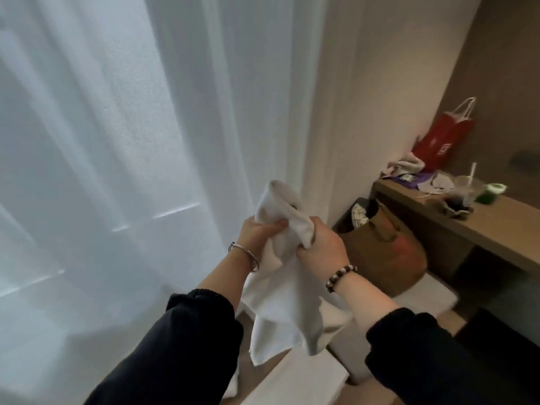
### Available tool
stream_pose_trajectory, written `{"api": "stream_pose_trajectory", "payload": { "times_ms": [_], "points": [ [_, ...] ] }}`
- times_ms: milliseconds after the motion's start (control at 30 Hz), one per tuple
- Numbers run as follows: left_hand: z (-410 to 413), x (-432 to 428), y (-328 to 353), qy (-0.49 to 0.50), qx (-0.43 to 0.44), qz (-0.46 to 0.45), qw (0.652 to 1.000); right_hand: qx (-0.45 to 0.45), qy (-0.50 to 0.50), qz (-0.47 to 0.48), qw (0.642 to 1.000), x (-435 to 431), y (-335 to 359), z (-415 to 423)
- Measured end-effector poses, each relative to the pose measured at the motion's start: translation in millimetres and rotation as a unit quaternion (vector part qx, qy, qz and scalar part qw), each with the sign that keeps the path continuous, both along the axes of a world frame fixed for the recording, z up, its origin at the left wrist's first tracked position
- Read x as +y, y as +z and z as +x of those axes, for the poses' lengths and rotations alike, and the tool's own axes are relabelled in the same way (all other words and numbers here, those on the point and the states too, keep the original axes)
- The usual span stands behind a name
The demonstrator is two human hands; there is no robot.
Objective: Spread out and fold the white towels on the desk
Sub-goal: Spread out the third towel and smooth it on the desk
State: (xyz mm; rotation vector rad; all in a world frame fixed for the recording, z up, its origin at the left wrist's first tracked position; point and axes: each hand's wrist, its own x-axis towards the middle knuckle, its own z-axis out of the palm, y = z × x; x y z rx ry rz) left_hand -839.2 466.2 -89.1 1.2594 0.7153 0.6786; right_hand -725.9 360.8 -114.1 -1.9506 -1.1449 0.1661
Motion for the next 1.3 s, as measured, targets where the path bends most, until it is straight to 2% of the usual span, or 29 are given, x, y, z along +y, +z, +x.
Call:
{"api": "stream_pose_trajectory", "payload": {
  "times_ms": [233, 467, 600, 767, 933, 1033, 1067, 1133, 1200, 1300],
  "points": [
    [163, -66, 24, -0.122, 0.011, 0.017, 0.992, -0.017, -0.065, -0.024, 0.997, -97, 42, 136],
    [372, -177, 20, -0.222, 0.026, 0.001, 0.975, -0.024, -0.155, -0.048, 0.987, -227, 50, 310],
    [478, -239, 22, -0.248, 0.039, -0.008, 0.968, -0.063, -0.222, -0.060, 0.971, -293, 57, 393],
    [584, -317, 43, -0.318, -0.001, -0.084, 0.944, -0.193, -0.341, -0.100, 0.915, -358, 88, 478],
    [673, -372, 70, -0.382, -0.072, -0.158, 0.908, -0.368, -0.394, -0.069, 0.839, -406, 118, 547],
    [728, -392, 68, -0.386, -0.063, -0.131, 0.911, -0.430, -0.408, -0.066, 0.803, -425, 119, 602],
    [747, -396, 62, -0.376, -0.034, -0.091, 0.921, -0.418, -0.411, -0.092, 0.805, -430, 113, 624],
    [784, -399, 40, -0.366, 0.015, -0.023, 0.930, -0.336, -0.406, -0.214, 0.823, -442, 93, 668],
    [818, -401, 13, -0.376, 0.042, -0.001, 0.926, -0.242, -0.387, -0.316, 0.832, -455, 64, 707],
    [860, -403, -21, -0.408, 0.079, 0.028, 0.909, -0.164, -0.392, -0.348, 0.836, -473, 21, 746]
  ]
}}
